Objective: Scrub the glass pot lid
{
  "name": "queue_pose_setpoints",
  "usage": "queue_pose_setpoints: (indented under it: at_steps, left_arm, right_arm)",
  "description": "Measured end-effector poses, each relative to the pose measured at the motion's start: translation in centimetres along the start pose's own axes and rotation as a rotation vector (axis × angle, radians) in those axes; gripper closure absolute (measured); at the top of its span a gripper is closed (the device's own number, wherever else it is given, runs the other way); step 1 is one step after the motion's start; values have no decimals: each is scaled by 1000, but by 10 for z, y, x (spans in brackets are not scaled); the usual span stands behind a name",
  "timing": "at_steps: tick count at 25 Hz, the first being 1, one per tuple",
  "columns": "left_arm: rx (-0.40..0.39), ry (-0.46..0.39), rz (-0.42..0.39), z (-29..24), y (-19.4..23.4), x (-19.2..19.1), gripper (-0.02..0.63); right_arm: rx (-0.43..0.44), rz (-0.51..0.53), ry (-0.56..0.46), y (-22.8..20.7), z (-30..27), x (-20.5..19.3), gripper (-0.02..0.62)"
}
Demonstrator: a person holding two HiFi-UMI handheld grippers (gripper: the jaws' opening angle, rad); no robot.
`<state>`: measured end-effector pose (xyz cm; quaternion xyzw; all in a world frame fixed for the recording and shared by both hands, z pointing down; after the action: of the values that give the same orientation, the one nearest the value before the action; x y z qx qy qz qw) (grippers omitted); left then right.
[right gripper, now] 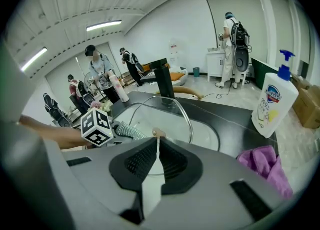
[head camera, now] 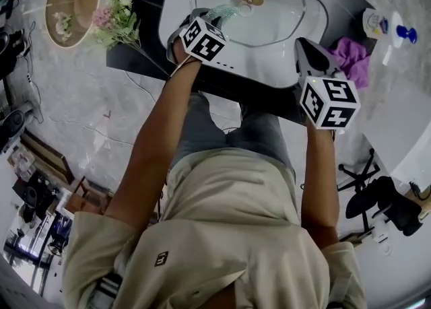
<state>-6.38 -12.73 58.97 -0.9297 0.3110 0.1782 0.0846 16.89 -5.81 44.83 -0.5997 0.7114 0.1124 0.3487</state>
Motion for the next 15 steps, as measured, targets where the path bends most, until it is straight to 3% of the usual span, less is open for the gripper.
queue_pose_setpoints:
  at_steps: [7, 15]
  left_arm:
    - [68, 25, -3, 14, 37, -10, 517]
    - [83, -4, -47, 39, 38, 5, 518]
  right_arm:
    - [-2, 11, -16, 10, 3, 11, 568]
    - [-3, 17, -47, 18, 17, 21, 568]
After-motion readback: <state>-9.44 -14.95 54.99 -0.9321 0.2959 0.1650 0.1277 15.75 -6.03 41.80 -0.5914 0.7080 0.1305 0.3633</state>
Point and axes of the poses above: the fingertips, and each gripper's own axes: z backward along the fingers, y to its left, x out of its top, the point moved 6 cm from there along z, backward along the fingers, and after that the axes turned 1 degree about -x, right-handed, at the moved point
